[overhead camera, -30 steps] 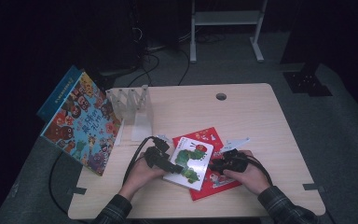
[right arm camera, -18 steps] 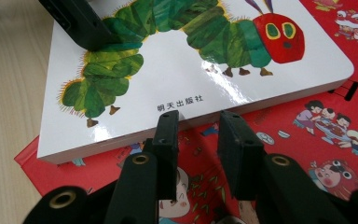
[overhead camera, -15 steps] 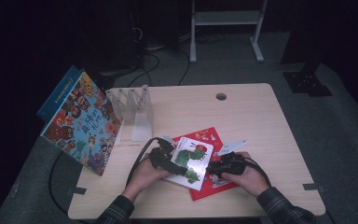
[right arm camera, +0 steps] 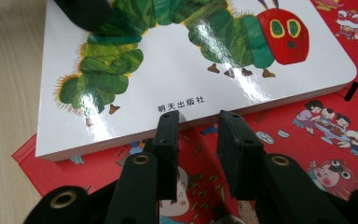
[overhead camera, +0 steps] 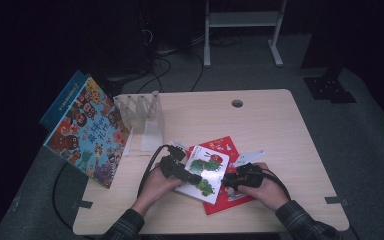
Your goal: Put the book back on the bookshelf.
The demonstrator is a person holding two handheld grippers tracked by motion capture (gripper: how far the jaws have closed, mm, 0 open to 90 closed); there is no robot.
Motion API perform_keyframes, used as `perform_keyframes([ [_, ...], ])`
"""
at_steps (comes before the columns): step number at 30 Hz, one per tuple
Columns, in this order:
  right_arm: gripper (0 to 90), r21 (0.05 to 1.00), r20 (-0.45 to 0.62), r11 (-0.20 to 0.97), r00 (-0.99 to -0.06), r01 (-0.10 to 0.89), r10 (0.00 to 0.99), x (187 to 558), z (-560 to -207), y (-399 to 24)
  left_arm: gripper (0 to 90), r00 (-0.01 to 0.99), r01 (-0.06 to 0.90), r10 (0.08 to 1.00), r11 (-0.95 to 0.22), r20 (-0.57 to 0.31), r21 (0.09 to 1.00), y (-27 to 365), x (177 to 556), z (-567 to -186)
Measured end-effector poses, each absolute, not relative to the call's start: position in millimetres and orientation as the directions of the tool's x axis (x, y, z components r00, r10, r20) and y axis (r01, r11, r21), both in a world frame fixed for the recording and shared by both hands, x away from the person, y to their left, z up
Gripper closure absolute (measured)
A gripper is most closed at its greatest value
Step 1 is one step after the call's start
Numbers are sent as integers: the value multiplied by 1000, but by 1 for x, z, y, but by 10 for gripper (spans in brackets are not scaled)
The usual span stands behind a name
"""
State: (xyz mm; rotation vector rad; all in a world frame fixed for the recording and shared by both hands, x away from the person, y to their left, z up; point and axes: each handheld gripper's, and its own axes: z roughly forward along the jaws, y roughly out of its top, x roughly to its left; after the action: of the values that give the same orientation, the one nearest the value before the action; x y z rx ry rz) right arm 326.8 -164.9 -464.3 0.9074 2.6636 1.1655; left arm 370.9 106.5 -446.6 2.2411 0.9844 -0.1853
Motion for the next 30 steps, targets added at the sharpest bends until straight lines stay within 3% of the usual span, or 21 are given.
perform_keyframes([
  [16, 636, 691, 156, 523, -810, 498, 565, 328, -464, -169, 136, 743, 647, 536, -417, -402, 639, 108, 364, -414],
  [19, 633, 691, 153, 525, -811, 496, 564, 328, -464, -169, 181, 755, 644, 486, -423, -440, 637, 106, 363, -413],
  [21, 633, 691, 154, 526, -811, 496, 564, 328, -464, -169, 187, 770, 622, 498, -444, -399, 645, 99, 359, -411],
  [30, 633, 695, 151, 524, -812, 493, 563, 328, -464, -170, 256, 772, 624, 495, -468, -400, 626, 94, 361, -408],
])
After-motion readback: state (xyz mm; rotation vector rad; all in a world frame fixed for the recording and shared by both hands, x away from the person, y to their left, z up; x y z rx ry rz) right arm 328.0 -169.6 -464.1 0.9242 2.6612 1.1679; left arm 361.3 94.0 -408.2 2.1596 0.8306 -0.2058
